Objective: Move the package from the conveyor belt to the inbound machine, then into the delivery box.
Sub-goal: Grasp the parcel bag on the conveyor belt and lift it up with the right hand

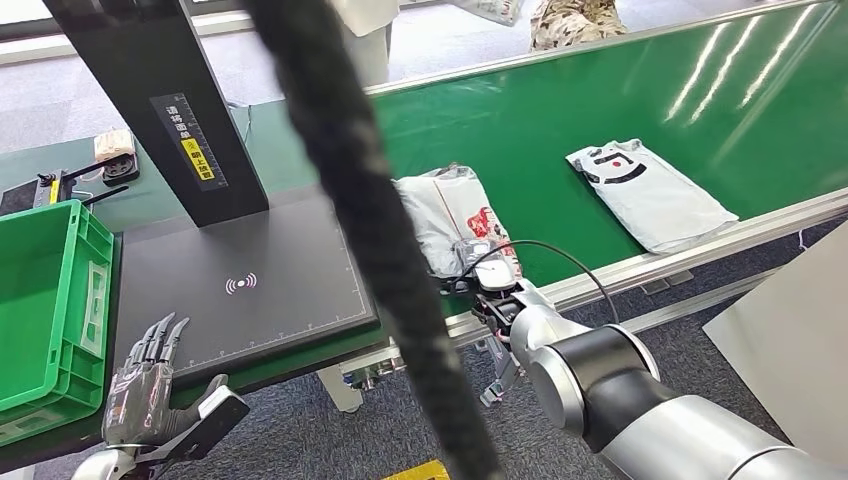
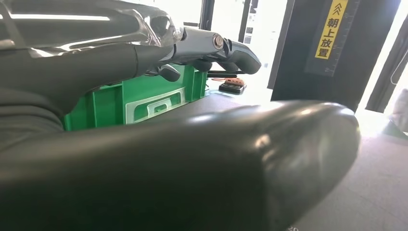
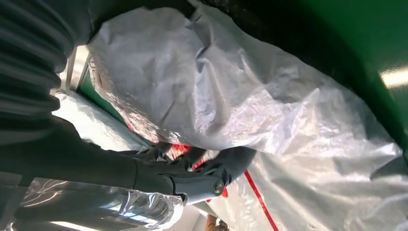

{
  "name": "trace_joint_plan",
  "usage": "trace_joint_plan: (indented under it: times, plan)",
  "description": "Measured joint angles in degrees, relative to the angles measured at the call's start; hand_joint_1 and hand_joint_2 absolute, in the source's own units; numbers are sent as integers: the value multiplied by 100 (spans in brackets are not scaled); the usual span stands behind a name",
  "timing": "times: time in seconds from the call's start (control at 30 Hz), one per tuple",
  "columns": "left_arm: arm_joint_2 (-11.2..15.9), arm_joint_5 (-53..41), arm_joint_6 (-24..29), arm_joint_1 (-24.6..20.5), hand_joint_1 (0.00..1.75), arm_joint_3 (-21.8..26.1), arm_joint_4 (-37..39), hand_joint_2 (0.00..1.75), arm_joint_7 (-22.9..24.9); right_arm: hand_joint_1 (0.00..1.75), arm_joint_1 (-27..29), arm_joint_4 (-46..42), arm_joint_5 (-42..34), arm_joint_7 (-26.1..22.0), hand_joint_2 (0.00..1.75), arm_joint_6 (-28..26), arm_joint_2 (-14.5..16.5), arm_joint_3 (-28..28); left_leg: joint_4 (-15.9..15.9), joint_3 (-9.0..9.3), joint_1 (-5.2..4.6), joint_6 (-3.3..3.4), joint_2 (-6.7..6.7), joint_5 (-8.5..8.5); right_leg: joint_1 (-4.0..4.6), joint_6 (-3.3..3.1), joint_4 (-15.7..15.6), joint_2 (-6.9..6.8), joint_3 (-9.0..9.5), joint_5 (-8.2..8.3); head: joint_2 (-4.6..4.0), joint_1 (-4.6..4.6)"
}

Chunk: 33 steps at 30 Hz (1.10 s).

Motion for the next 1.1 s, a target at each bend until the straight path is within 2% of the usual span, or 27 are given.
trace_joint_plan:
  times: [0.23,0.67,0.77,0.93,1.1]
  plan:
    - [0,0,0,1,0,0,0,0,0,175,-39,0,4,-51,175,-112,9,-29,0,0,0,0,0,0,0,0,0,0,0,0,0,0]
    - [46,1,-3,205,0,0,-192,0,13,175,107,0,35,-440,175,-886,62,-48,-1,-3,0,0,0,0,1,0,0,1,-3,0,0,0]
    - [46,-51,84,240,0,4,-280,0,68,175,173,-3,-227,-786,175,-1275,90,-147,-1,-4,0,0,0,0,1,0,0,1,-4,0,0,0]
    - [52,-264,172,247,0,92,-625,0,209,175,245,-151,-755,-1727,175,-2115,173,-450,-1,-5,0,0,0,0,1,0,1,1,-4,0,0,0]
    - [87,-311,133,248,0,181,-848,0,242,175,246,-371,-930,-2063,175,-2343,252,-623,-1,-5,1,0,-1,0,1,0,1,0,-4,0,0,0]
